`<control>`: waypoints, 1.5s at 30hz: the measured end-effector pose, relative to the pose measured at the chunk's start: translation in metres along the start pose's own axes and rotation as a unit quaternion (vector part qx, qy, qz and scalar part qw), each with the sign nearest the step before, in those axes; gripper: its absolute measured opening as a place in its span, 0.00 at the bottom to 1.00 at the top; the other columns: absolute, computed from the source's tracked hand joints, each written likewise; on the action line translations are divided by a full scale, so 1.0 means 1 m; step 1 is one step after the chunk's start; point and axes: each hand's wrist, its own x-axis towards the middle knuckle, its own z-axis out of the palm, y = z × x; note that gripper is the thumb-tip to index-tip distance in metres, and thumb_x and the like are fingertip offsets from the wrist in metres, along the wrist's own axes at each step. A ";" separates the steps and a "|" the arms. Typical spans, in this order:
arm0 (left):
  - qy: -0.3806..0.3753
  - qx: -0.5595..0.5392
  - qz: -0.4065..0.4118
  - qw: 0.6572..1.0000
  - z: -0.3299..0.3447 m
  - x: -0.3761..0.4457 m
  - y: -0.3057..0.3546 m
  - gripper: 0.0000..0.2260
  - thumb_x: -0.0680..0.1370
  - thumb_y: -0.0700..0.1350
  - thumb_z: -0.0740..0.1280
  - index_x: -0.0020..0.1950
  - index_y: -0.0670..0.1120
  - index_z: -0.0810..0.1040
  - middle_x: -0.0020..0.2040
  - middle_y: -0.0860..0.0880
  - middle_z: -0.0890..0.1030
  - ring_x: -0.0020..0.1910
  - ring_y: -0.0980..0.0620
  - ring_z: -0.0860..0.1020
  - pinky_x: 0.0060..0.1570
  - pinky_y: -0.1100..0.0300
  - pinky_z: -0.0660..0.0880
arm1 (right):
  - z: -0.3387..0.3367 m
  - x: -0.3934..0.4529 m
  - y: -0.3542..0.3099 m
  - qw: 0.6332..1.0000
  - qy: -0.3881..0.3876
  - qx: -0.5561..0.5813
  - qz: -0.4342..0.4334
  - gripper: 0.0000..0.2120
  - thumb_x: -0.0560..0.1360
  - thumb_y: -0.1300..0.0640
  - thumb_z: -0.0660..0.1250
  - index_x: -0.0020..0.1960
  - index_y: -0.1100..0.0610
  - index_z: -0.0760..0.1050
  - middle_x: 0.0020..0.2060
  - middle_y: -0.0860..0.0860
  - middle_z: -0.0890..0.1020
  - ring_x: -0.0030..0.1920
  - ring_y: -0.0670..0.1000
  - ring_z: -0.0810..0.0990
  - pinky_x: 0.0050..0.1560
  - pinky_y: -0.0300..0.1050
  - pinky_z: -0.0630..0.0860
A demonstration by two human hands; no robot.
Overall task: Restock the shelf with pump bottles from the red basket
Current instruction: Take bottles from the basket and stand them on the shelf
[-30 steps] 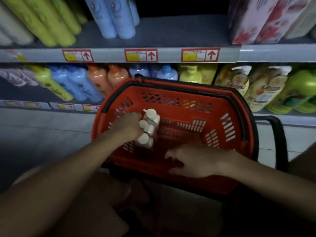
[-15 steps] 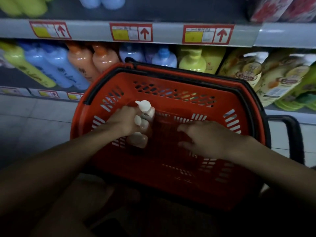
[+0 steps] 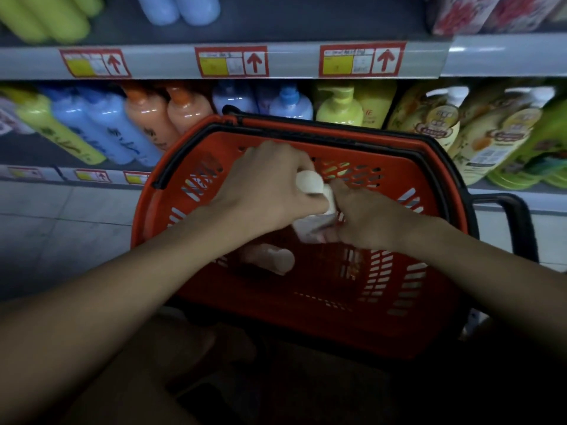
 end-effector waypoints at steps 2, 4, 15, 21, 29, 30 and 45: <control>0.046 -0.067 0.002 0.997 -0.007 -0.004 0.012 0.14 0.62 0.58 0.73 0.44 0.54 0.86 0.34 0.55 0.84 0.35 0.58 0.81 0.36 0.57 0.78 | -0.010 -0.001 0.003 0.994 0.041 0.100 0.002 0.31 0.66 0.49 0.83 0.61 0.52 0.69 0.53 0.49 0.81 0.53 0.51 0.81 0.51 0.48 0.77; 0.090 -0.142 0.002 0.986 -0.013 -0.004 0.018 0.11 0.63 0.55 0.74 0.43 0.54 0.86 0.32 0.56 0.82 0.33 0.59 0.80 0.34 0.59 0.77 | -0.024 -0.006 0.004 0.985 0.085 0.150 -0.016 0.28 0.62 0.50 0.85 0.54 0.49 0.73 0.48 0.44 0.82 0.48 0.45 0.80 0.44 0.44 0.75; -0.126 -0.463 -0.098 0.872 -0.019 -0.004 0.008 0.30 0.66 0.51 0.82 0.66 0.56 0.78 0.56 0.49 0.86 0.57 0.50 0.85 0.64 0.41 0.77 | -0.066 -0.038 -0.004 0.764 0.151 0.628 0.012 0.18 0.73 0.51 0.76 0.59 0.58 0.83 0.51 0.54 0.89 0.53 0.55 0.88 0.56 0.51 0.83; -0.128 -0.555 -0.134 0.811 0.002 -0.007 0.039 0.23 0.74 0.42 0.76 0.68 0.54 0.78 0.57 0.47 0.86 0.56 0.47 0.85 0.57 0.46 0.82 | -0.067 -0.027 -0.007 0.711 0.172 0.681 0.022 0.23 0.78 0.37 0.68 0.63 0.53 0.83 0.55 0.57 0.87 0.56 0.59 0.86 0.63 0.60 0.80; -0.111 -0.635 -0.202 0.737 0.011 -0.008 0.033 0.12 0.82 0.47 0.65 0.63 0.47 0.82 0.58 0.45 0.86 0.59 0.44 0.84 0.60 0.39 0.79 | -0.056 -0.023 -0.006 0.737 0.127 0.663 -0.005 0.16 0.78 0.55 0.72 0.64 0.60 0.80 0.53 0.57 0.87 0.53 0.57 0.87 0.54 0.51 0.83; -0.118 -0.644 -0.203 0.728 0.011 -0.009 0.030 0.12 0.82 0.47 0.64 0.63 0.47 0.82 0.58 0.45 0.86 0.59 0.44 0.84 0.60 0.39 0.78 | -0.056 -0.024 -0.006 0.746 0.121 0.654 -0.011 0.15 0.78 0.56 0.72 0.64 0.59 0.80 0.54 0.57 0.87 0.53 0.57 0.87 0.54 0.50 0.83; -0.047 -0.710 -0.088 0.697 -0.029 -0.031 0.067 0.19 0.77 0.38 0.69 0.69 0.46 0.78 0.62 0.40 0.83 0.63 0.42 0.81 0.66 0.43 0.76 | -0.099 -0.076 -0.047 0.787 0.239 0.562 -0.090 0.25 0.74 0.54 0.77 0.68 0.57 0.74 0.58 0.59 0.85 0.58 0.61 0.85 0.59 0.59 0.82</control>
